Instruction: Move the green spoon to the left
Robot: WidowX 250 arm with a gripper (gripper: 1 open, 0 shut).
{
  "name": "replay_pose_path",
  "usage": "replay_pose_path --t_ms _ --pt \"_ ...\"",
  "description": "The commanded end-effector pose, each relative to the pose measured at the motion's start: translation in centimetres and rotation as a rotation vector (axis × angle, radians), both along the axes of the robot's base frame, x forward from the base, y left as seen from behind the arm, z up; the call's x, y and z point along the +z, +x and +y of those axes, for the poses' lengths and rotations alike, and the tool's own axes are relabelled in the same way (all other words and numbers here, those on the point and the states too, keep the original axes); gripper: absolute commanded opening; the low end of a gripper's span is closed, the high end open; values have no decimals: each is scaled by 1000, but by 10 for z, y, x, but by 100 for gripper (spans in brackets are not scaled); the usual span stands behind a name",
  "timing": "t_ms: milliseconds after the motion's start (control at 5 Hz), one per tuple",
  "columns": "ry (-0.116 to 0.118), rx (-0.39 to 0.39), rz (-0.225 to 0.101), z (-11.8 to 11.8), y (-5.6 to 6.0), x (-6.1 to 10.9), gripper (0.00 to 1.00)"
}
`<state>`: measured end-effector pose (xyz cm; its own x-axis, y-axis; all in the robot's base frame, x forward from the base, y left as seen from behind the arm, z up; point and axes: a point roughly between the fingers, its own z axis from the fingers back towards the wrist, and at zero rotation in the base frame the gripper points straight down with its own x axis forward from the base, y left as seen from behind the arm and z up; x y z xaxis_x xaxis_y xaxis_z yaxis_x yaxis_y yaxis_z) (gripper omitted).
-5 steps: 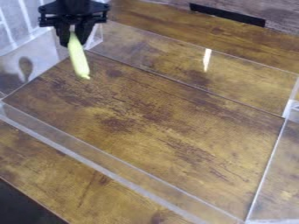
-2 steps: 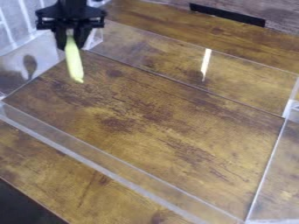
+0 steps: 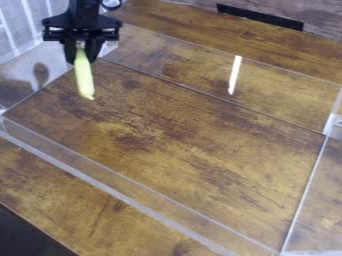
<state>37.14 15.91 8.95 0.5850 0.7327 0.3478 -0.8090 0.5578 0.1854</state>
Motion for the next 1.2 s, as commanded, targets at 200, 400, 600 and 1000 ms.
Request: replay_pose_path --t_ms 200,400,600,1000 --pt "-5 18 -38 16 3 20 0" --pt "-22 20 -25 17 4 18 0" --pt "-39 23 -11 18 5 16 0" --pt "-75 28 11 20 7 13 0"
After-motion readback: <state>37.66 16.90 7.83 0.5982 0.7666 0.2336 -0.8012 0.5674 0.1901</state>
